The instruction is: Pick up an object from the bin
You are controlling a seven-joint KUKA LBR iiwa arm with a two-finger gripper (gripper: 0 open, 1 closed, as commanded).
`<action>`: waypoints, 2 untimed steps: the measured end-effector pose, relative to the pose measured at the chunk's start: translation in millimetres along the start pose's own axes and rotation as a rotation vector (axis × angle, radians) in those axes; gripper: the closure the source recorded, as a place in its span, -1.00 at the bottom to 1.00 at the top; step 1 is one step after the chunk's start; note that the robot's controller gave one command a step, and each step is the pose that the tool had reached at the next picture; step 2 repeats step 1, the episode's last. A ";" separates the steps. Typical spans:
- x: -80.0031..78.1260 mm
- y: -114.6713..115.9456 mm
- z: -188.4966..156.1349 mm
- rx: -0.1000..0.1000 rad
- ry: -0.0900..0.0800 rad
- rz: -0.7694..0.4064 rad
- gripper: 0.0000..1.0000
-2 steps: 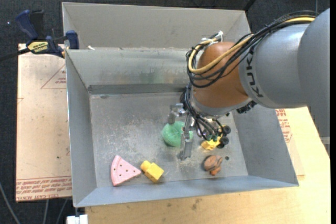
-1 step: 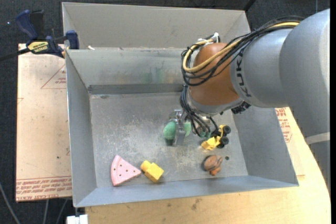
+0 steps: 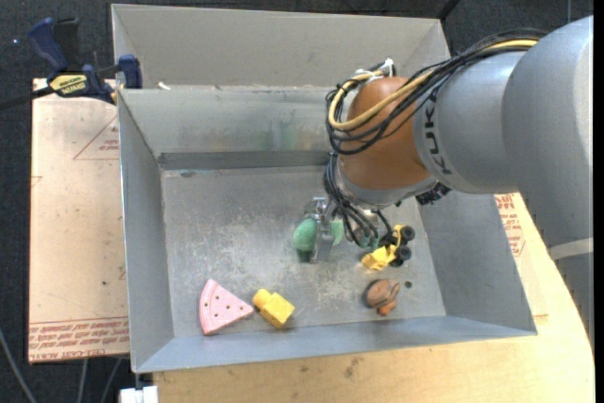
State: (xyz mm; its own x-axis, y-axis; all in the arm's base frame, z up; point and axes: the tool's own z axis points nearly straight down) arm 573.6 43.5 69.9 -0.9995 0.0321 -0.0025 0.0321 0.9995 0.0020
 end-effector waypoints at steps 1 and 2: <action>-16.1 -35.0 -207.0 0.002 -0.009 -0.028 1.00; -16.1 -35.0 -207.0 0.002 -0.009 -0.028 1.00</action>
Offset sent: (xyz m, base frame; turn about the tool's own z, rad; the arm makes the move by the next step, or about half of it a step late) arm 0.0000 0.0000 0.0000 0.0000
